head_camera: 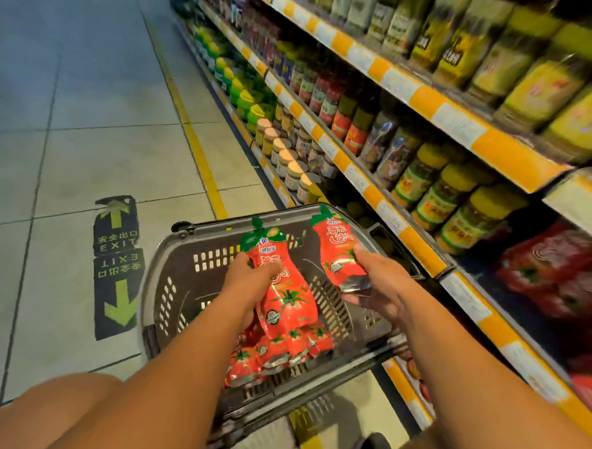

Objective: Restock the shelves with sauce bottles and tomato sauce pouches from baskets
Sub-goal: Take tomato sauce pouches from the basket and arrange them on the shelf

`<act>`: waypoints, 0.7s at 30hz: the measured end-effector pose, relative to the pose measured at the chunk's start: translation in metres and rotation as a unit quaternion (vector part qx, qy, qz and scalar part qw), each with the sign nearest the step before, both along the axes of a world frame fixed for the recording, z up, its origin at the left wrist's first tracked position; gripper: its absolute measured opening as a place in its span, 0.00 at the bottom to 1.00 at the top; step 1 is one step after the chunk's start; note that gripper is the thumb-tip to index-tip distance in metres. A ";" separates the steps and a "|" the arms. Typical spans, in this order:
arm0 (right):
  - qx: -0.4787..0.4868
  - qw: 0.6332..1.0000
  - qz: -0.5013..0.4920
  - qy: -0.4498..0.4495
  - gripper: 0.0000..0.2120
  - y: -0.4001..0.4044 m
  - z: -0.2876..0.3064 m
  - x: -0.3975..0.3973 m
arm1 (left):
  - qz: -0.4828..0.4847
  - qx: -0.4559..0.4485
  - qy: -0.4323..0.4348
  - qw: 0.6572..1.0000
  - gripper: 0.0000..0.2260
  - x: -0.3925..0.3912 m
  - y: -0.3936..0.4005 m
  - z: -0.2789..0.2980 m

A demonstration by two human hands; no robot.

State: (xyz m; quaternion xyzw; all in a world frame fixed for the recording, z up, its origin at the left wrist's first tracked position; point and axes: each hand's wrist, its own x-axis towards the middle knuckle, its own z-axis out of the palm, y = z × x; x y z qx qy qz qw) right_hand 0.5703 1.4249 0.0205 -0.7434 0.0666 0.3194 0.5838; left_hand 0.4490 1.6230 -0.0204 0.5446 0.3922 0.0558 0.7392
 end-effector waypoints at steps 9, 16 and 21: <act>0.121 0.990 -0.075 -0.018 0.13 -0.056 0.048 -0.035 | -0.015 0.005 -0.051 0.999 0.12 -0.039 -0.035 0.039; 0.248 0.959 -0.140 0.007 0.18 -0.093 0.066 -0.052 | -0.106 -0.001 -0.048 0.993 0.14 -0.053 -0.069 0.083; 0.282 0.942 -0.176 0.044 0.21 -0.117 0.071 -0.068 | -0.150 0.043 -0.055 0.986 0.10 -0.047 -0.093 0.112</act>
